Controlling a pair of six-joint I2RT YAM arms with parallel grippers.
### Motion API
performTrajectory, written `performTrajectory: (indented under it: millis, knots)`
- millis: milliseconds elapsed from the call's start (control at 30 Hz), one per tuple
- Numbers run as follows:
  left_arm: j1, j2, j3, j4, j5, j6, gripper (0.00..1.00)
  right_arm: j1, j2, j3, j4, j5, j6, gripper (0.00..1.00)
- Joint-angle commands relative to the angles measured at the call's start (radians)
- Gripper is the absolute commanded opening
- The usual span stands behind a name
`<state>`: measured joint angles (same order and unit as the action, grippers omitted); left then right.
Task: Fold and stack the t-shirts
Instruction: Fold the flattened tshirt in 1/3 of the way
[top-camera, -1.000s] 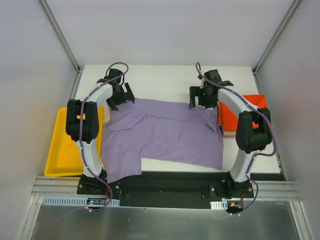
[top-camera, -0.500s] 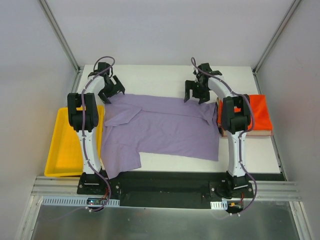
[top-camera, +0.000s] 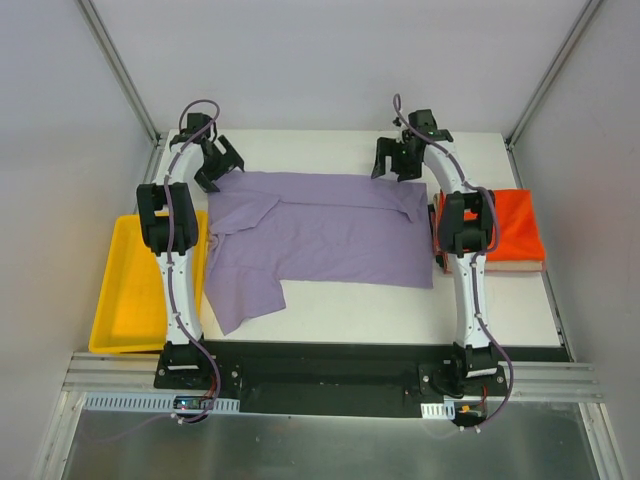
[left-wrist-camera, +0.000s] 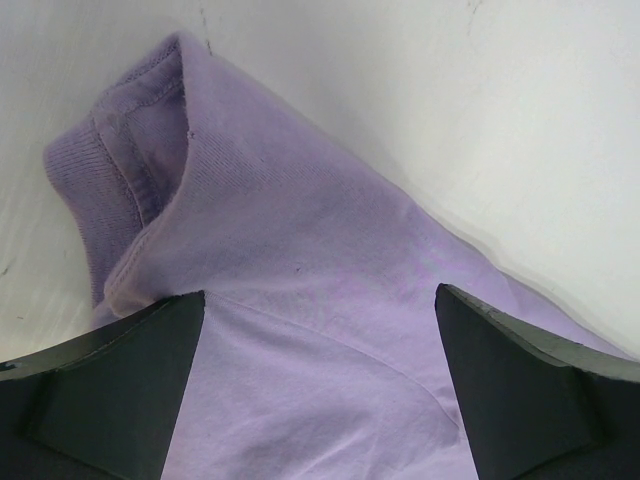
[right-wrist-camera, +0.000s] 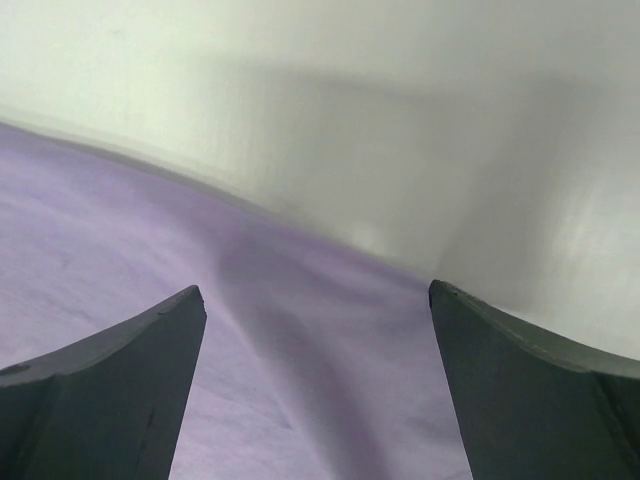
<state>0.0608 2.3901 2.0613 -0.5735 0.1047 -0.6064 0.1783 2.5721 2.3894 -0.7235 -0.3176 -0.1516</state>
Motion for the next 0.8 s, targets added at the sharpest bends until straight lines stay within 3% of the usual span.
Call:
performTrajectory:
  millis: [0, 200, 333, 567, 767]
  knots:
    - [0.008, 0.027, 0.02, -0.003, 0.027, 0.02, 0.99, -0.025, -0.096, 0.007, 0.045, 0.033, -0.023, 0.96]
    - [0.01, 0.012, -0.01, -0.002, 0.055, 0.077, 0.99, -0.025, -0.286, -0.195, 0.041, 0.181, 0.056, 0.99]
    - [0.01, 0.014, -0.029, 0.009, 0.102, 0.108, 0.99, -0.025, -0.329, -0.294, -0.005, 0.255, 0.15, 0.9]
    - [0.011, 0.017, -0.052, 0.04, 0.13, 0.096, 0.99, -0.025, -0.285, -0.28, -0.071, 0.373, 0.216, 0.78]
    - [0.022, 0.009, -0.078, 0.06, 0.141, 0.07, 0.99, -0.026, -0.236, -0.25, -0.083, 0.384, 0.222, 0.71]
